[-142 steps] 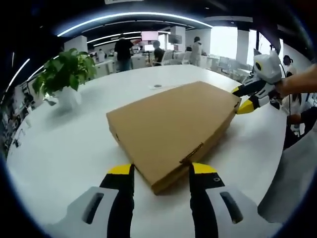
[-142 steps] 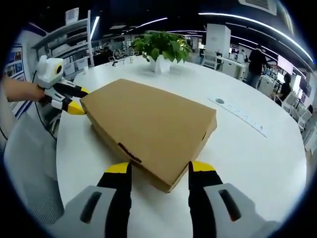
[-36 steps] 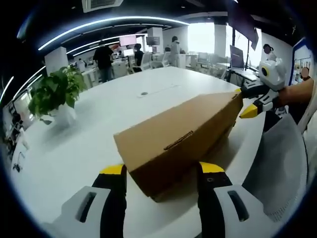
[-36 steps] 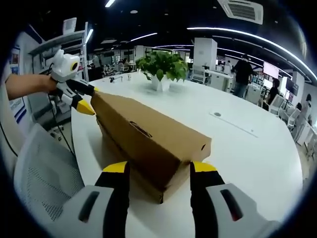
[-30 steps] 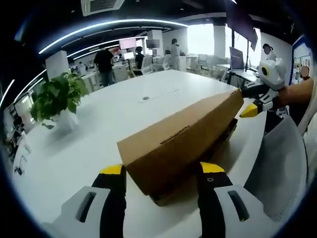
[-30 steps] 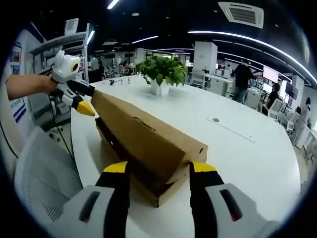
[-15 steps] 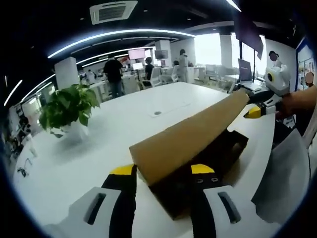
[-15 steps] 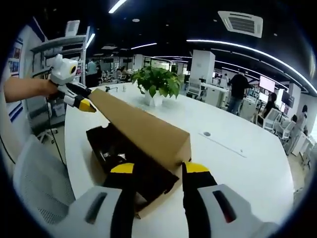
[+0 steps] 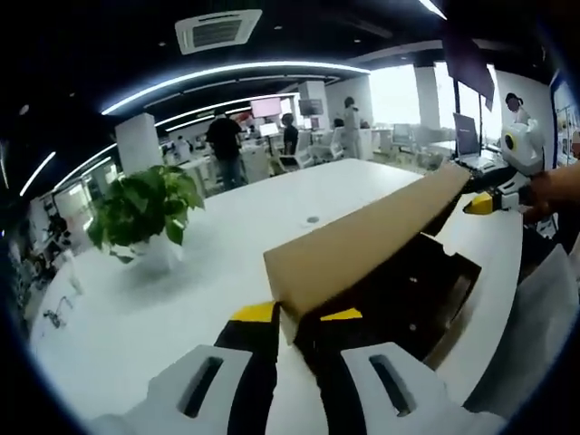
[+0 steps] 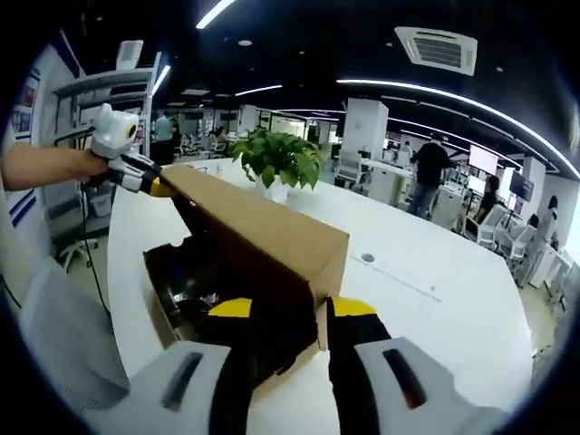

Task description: Operate the shoe box by opening the lid, removing the specified soft item, and placing it in the target area until the item is outside and the box remains undamaged.

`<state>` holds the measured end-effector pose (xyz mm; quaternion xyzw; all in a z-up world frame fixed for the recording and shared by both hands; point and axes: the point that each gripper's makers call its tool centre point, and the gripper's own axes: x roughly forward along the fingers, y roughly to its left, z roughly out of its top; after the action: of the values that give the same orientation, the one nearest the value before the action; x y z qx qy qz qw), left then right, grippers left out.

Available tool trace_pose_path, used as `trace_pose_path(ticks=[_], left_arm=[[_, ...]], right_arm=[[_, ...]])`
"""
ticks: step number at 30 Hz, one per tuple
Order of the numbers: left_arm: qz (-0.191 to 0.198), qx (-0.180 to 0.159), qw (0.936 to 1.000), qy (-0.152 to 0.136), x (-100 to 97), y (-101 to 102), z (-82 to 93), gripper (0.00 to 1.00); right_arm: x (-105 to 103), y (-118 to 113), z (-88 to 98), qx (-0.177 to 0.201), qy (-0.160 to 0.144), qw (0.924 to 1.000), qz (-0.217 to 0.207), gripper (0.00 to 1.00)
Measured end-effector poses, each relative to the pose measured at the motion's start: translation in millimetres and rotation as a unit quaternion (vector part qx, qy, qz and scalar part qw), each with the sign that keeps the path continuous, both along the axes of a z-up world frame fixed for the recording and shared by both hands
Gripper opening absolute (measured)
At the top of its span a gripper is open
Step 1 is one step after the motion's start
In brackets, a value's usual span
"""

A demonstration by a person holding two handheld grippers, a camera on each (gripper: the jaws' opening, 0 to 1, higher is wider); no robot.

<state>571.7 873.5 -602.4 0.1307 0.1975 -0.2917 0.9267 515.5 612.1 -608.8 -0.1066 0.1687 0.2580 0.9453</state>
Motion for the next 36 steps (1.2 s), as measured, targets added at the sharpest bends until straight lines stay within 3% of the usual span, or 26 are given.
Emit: trace_pose_path(ticks=[10,16,36], left_arm=[[0.028,-0.017,0.9994,-0.003,15.6,1.7,6.4,0.02],[0.033,-0.024,0.9992,-0.002,22.4,1.7,8.2,0.02],[0.045,-0.039,0.9982,-0.006,47.4,0.1,11.5,0.01]], right_arm=[[13.8,-9.7,5.2,0.002,-0.015,0.9998,-0.011,0.15],[21.5,-14.1,1.4,-0.004,-0.016,0.9997,-0.016,0.15],[27.0,-32.0,-58.8,-0.058,0.028,0.9976,-0.028,0.07]])
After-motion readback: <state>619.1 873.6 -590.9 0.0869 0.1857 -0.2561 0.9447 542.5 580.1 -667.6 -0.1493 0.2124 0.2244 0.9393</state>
